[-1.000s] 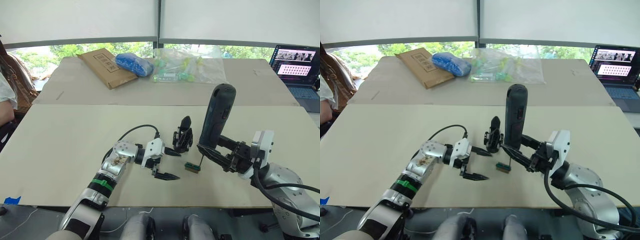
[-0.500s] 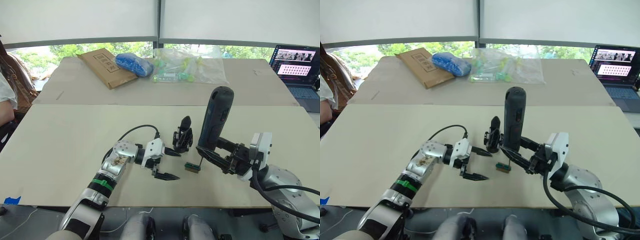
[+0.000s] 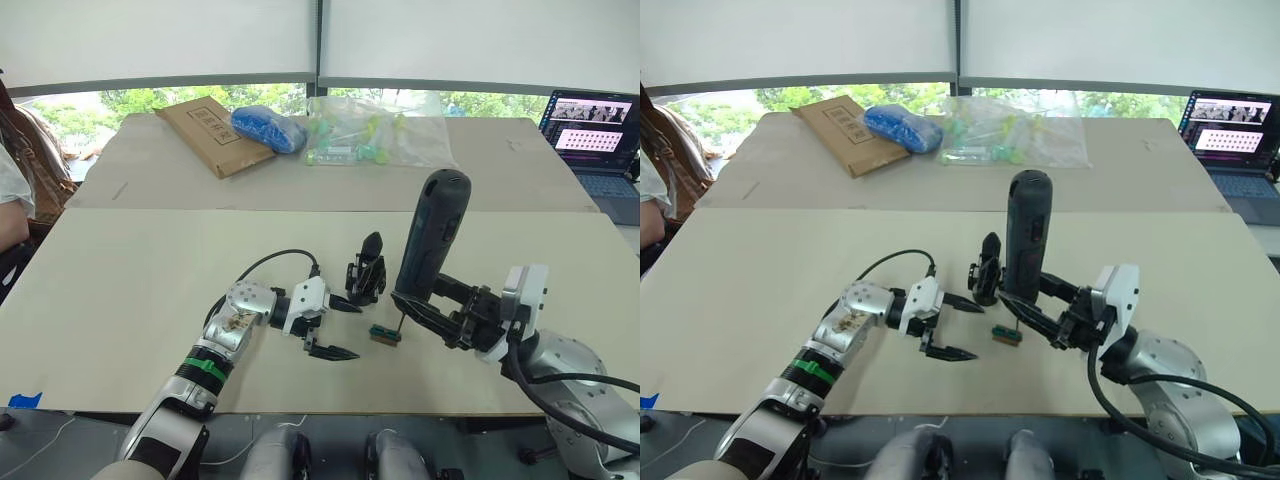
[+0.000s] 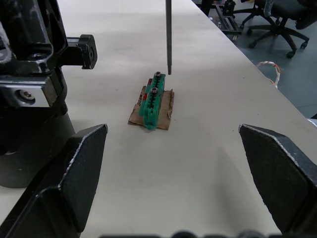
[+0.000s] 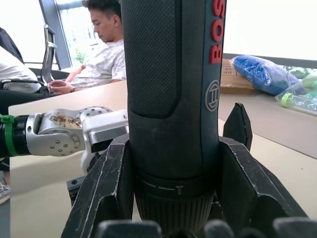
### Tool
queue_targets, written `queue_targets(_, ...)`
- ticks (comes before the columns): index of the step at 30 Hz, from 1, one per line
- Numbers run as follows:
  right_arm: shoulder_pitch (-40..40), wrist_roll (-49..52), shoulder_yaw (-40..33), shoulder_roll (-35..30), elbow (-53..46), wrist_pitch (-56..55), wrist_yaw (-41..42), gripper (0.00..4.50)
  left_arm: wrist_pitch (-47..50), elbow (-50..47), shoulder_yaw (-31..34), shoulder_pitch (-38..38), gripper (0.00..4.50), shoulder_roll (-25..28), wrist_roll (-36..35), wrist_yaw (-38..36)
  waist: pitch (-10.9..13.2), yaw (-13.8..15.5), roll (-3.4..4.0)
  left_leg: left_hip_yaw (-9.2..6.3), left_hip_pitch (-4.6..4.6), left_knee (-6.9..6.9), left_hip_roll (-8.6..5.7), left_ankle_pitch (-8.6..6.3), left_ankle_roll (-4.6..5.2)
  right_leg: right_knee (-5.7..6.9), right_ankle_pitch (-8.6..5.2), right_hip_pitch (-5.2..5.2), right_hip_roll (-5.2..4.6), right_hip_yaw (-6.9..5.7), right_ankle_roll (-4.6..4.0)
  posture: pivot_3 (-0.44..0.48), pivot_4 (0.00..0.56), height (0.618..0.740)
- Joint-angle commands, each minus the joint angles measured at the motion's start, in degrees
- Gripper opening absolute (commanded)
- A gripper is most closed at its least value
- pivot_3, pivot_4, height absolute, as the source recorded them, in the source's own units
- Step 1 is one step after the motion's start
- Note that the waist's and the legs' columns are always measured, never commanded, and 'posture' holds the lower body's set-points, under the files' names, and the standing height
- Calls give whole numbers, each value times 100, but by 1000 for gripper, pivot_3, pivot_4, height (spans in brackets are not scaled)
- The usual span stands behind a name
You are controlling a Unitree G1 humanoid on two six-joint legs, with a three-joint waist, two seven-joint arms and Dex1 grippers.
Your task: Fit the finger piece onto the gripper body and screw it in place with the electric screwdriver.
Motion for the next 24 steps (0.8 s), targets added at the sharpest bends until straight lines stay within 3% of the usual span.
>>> queue_targets(1, -56, 271, -222, -87, -390, -64, -64, 1890, -117, -23, 60, -107, 4500, -29, -63, -7, 0, 0, 0, 0, 0, 0, 0, 0, 0, 0, 0, 0, 0, 0, 0, 0, 150, 732)
queue_targets(24, -159, 26, -168, -13, -151, -264, -148, 1890, -161, 42, 63, -136, 4500, -40, -48, -15, 0, 0, 0, 0, 0, 0, 0, 0, 0, 0, 0, 0, 0, 0, 0, 0, 150, 732)
